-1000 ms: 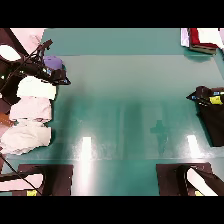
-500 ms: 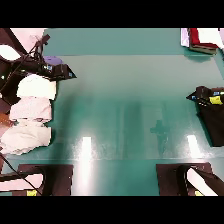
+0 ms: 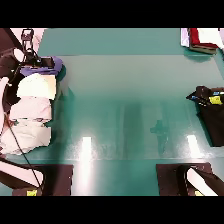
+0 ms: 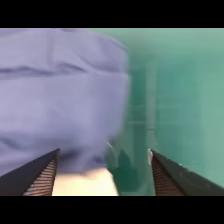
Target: Fold the shirts.
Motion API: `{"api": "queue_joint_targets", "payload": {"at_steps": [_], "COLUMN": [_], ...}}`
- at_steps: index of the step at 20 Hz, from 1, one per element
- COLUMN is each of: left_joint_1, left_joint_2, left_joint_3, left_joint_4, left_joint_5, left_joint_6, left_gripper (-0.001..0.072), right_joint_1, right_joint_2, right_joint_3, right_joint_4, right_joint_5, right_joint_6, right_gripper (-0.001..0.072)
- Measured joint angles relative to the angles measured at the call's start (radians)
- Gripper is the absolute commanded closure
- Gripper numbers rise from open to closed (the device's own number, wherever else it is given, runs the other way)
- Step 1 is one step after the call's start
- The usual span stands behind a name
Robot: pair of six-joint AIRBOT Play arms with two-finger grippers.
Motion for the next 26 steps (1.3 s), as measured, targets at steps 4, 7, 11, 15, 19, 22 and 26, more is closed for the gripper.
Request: {"api": "queue_joint_targets", "payload": {"at_steps": [4, 7, 11, 15, 19, 22, 26], "left_joint_1": [0.017, 0.020, 0.022, 0.013, -0.023, -0.084, -0.225], "left_joint_2": [-0.142, -0.197, -0.224, -0.202, -0.042, 0.114, 0.257], "left_joint_3": [0.098, 0.134, 0.176, 0.323, 0.410, 0.431, 0.417], "left_joint_4": [0.026, 0.032, 0.033, -0.023, -0.312, -0.579, -0.753], "left_joint_5": [0.007, 0.020, 0.013, -0.117, -0.226, -0.334, -0.472], "left_joint_6": [0.015, 0.019, 0.024, 0.032, 0.174, 0.300, 0.380], "left_gripper": [0.0045, 0.0464, 0.0684, 0.0684, 0.0685, 0.0684, 0.0684], "right_joint_1": [0.000, 0.000, 0.000, 0.000, 0.000, 0.000, 0.000], "right_joint_2": [0.000, 0.000, 0.000, 0.000, 0.000, 0.000, 0.000], "right_joint_3": [-0.001, -0.001, -0.001, 0.012, 0.118, 0.237, 0.393], "right_joint_4": [0.000, 0.000, 0.000, 0.008, 0.021, 0.024, 0.024], "right_joint_5": [0.000, 0.000, -0.003, -0.039, -0.072, -0.093, -0.105], "right_joint_6": [0.014, 0.028, 0.035, 0.039, 0.039, 0.039, 0.039], "right_gripper": [0.0693, 0.0693, 0.0693, 0.0693, 0.0693, 0.0693, 0.0693]}}
